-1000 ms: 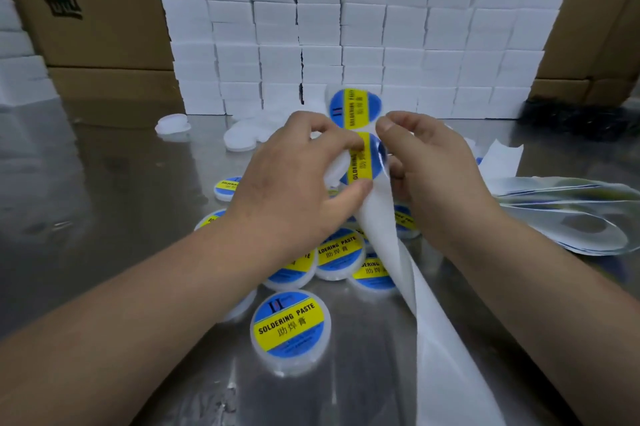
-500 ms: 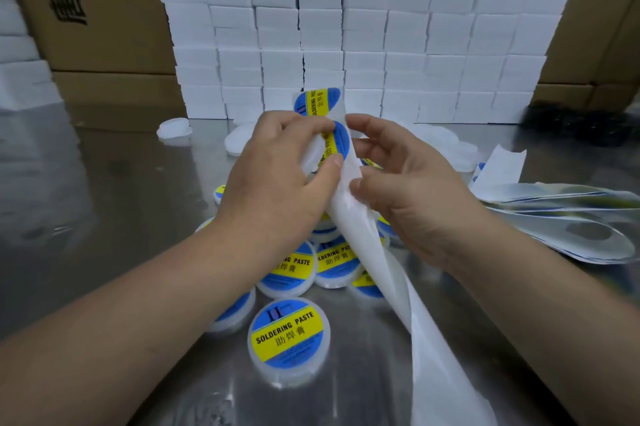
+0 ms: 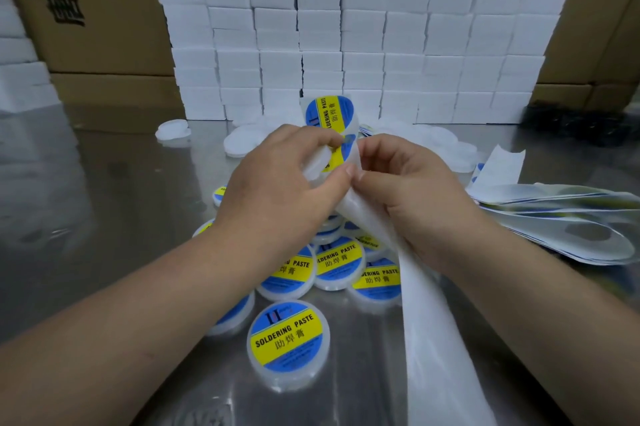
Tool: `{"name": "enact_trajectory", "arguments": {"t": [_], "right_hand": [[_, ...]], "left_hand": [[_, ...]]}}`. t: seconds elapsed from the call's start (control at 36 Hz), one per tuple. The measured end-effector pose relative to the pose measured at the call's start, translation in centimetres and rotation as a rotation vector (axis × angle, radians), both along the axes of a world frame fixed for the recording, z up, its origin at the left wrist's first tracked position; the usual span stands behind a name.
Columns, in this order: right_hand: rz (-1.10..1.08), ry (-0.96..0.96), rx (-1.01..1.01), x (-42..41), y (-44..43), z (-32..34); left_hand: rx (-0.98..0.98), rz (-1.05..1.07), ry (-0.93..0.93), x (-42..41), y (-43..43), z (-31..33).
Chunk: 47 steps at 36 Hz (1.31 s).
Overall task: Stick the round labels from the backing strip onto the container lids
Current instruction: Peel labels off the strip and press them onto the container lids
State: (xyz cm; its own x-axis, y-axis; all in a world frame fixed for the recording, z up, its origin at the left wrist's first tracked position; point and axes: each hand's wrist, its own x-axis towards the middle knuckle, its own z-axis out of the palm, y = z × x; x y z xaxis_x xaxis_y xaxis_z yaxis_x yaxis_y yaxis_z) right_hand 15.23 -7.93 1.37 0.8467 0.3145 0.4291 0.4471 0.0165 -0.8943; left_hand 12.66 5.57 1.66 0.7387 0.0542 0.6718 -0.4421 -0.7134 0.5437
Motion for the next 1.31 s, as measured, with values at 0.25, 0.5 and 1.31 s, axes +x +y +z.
{"name": "enact_trajectory", "arguments": {"t": [0.25,0.5,1.31], "right_hand": [[-0.059,-0.03,-0.025,0.2,0.0,0.0],[-0.174,-0.013,-0.134,0.3,-0.2,0.1],[-0.379,-0.107,-0.071,0.0,-0.8,0.6]], "left_hand": [[-0.002,0.011,0.002,-0.1,0.0,-0.1],[-0.162,0.055,0.034,0.8,0.8,0.0],[-0.153,0.166,-0.169,1.2,1.6,0.2]]}}
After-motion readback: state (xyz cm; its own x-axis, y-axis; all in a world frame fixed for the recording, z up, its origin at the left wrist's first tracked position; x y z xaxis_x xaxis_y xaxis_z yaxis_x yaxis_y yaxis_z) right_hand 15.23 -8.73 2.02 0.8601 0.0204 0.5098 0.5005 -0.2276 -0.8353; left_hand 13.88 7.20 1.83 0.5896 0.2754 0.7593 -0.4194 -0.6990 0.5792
